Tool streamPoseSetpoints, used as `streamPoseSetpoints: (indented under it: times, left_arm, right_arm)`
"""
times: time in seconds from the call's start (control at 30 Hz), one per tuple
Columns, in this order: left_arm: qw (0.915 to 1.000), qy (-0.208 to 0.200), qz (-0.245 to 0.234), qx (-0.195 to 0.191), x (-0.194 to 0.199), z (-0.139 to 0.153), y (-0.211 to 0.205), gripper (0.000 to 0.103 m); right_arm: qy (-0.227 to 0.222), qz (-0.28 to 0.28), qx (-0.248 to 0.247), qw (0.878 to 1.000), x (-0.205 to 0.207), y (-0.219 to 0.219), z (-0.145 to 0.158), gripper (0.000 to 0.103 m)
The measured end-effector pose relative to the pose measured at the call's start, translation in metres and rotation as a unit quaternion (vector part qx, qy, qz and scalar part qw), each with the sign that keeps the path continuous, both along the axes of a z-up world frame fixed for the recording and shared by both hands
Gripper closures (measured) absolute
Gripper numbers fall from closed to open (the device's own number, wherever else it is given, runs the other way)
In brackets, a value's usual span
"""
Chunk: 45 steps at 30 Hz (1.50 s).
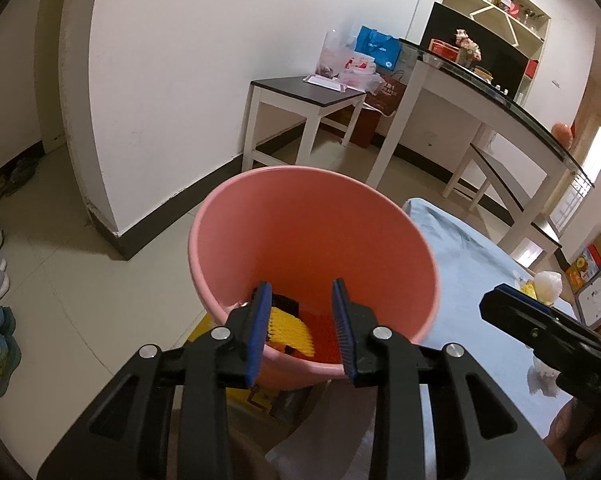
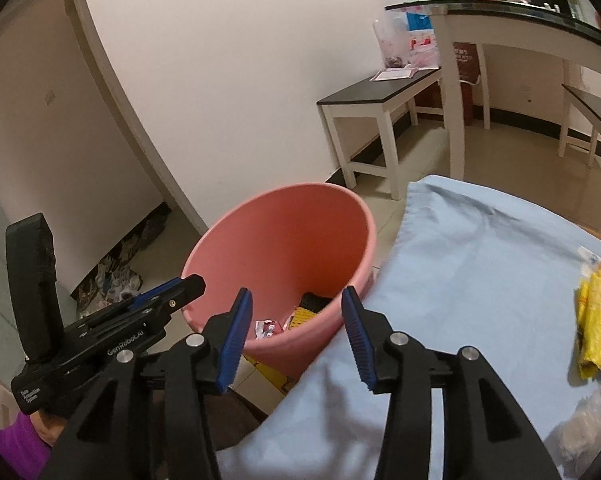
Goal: Collect trash
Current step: 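Move both open tools back over the trash on the table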
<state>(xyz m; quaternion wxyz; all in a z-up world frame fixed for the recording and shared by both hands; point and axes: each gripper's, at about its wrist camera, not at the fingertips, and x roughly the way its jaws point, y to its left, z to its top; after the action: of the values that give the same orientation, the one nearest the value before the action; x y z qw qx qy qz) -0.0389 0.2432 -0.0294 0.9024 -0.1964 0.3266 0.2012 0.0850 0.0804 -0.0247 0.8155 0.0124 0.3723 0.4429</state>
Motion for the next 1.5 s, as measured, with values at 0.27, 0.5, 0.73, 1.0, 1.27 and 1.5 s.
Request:
streamPoseSetpoints:
  times: [0.27, 0.5, 0.73, 1.0, 1.27, 1.5]
  left_arm:
    - [0.9996, -0.001, -0.028, 0.01, 0.003, 0.01, -0.028, 0.072]
    - [0.9984, -0.002, -0.055, 0.013, 0.01, 0.015, -0.055, 0.072]
    - [0.9963, 0.005, -0.086, 0.011, 0.018, 0.011, -0.084, 0.072]
    - [0.9926, 0.015, -0.118, 0.022, 0.023, 0.008, -0.117, 0.072]
    - [0.9875, 0.022, -0.153, 0.032, 0.033, 0.006, -0.146, 0.072]
    - [0.9806, 0.026, -0.189, 0.045, 0.05, 0.009, -0.171, 0.072]
  right_arm:
    - [-0.008, -0.03, 0.003, 1.0, -0.009, -0.036, 0.006, 0.054]
    - [-0.041, -0.075, -0.013, 0.996, -0.021, -0.074, 0.01, 0.054]
    - [-0.066, -0.138, -0.031, 0.988, -0.03, -0.113, 0.006, 0.049]
    - [-0.085, -0.169, -0.033, 0.981, -0.04, -0.155, -0.002, 0.044]
    - [-0.086, -0.195, -0.043, 0.976, -0.04, -0.196, -0.006, 0.043]
    - [-0.051, -0.237, -0.034, 0.97, -0.028, -0.24, -0.011, 0.043]
